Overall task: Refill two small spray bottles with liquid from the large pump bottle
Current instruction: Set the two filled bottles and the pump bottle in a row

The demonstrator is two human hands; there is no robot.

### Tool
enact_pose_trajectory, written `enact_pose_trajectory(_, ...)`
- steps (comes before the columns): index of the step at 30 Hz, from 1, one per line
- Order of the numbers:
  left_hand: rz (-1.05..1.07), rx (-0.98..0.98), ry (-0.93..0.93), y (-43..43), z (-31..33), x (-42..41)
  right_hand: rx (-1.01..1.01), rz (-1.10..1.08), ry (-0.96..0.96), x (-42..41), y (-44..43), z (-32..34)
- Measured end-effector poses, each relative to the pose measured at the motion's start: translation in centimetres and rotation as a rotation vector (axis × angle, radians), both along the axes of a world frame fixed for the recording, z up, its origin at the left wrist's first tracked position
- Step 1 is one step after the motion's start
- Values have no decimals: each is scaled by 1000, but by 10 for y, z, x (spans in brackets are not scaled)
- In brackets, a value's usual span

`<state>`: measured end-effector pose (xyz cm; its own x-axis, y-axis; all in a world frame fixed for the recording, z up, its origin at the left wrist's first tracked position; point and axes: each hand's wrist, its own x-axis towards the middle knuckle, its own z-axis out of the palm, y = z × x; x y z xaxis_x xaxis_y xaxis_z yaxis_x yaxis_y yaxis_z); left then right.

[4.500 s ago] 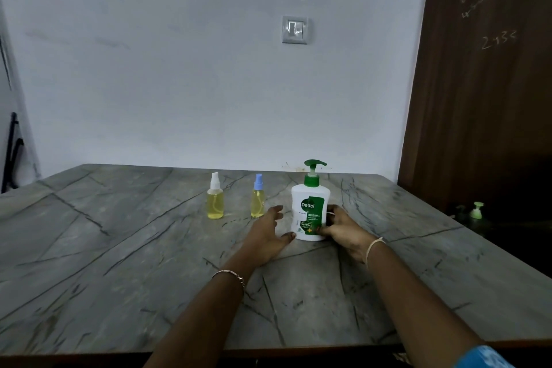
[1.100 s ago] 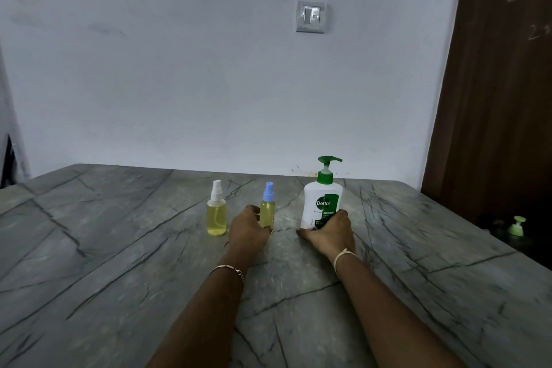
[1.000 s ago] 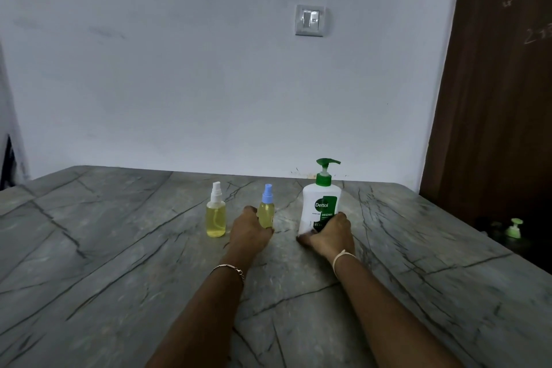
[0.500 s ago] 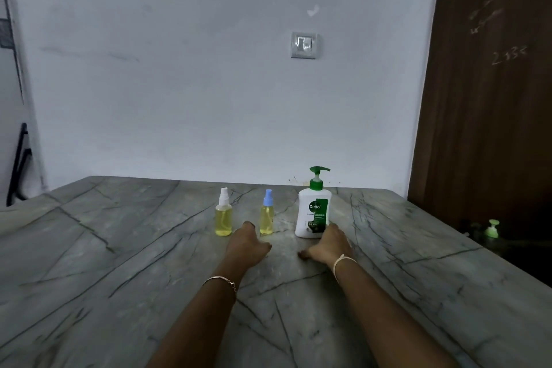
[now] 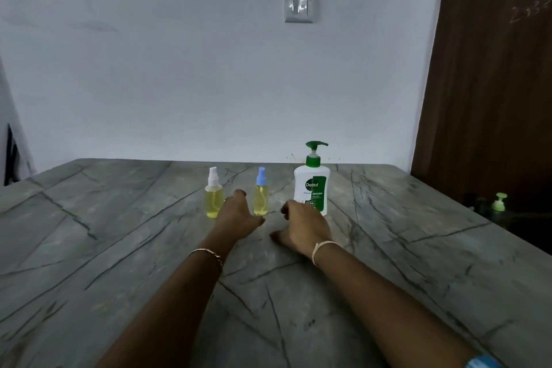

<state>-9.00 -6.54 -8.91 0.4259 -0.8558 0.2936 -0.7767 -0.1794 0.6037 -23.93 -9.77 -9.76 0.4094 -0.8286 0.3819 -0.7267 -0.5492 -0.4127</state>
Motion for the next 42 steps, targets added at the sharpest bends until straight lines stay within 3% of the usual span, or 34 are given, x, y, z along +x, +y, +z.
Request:
enact_pose_trajectory(10, 62, -22, 173, -33, -16, 15, 39, 94, 90, 22, -37, 21)
enact_pose_trajectory(20, 126, 92, 265, -15, 9, -10, 407, 58, -38, -7, -32, 30)
enact_pose_trajectory(26, 158, 177, 285, 1, 45, -48, 521, -55, -33, -41, -29, 66)
enact_pose_trajectory(35, 51, 58, 311, -18, 98, -96, 446, -152, -137, -75, -51, 124)
enact_pose_trajectory(42, 2, 70, 309, -50, 123, -100, 290, -46, -236, -71, -80, 143)
